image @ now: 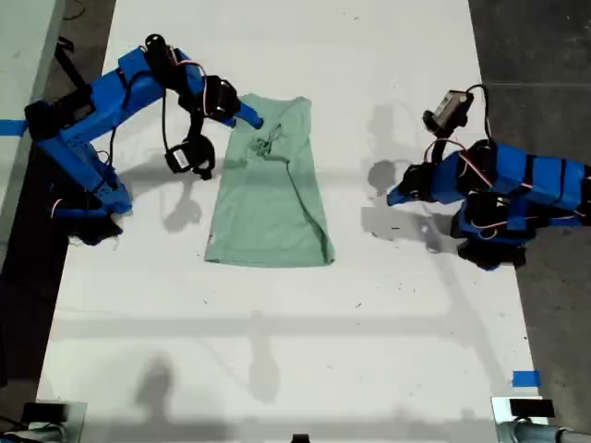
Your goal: Fold t-shirt
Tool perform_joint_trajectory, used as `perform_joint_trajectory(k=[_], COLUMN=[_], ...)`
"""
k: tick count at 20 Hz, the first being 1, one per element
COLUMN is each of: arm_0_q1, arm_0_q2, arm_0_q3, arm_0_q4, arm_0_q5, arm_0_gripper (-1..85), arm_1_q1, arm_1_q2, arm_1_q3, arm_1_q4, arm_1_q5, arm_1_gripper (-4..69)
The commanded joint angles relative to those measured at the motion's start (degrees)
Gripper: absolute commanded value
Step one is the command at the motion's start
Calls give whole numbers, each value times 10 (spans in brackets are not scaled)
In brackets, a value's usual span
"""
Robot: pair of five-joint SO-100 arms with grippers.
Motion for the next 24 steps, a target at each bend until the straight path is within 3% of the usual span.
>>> perform_joint_trajectory(k=[1, 3, 6, 7, 10, 12, 14, 20, 24], arm_0_q1=[38, 69, 113, 127, 168, 178, 178, 182, 184], arm_0_q2=[163, 240, 296, 301, 301, 299, 299, 304, 320], arm_0_q3=[151, 255, 358, 376, 406, 419, 427, 454, 469], arm_0_q4=[-33, -48, -51, -50, -66, -81, -88, -98, -102], arm_0_q5=[-32, -64, -123, -139, -171, -178, -179, -185, -190], arm_0_gripper=[233, 180, 12, 1, 1, 1, 1, 1, 1], arm_1_q1=[-10, -16, -38, -45, -70, -90, -101, -112, -120], arm_1_q2=[-83, -147, -245, -271, -320, -359, -402, -607, -729], arm_1_q3=[-88, -135, -218, -245, -323, -389, -430, -499, -578], arm_1_q4=[-41, -47, -47, -47, -39, -10, 4, -8, -21], arm_1_q5=[-31, -42, -56, -61, -75, -91, -112, -175, -190], arm_1_gripper=[-7, -7, -7, -7, 38, 190, 259, 288, 268])
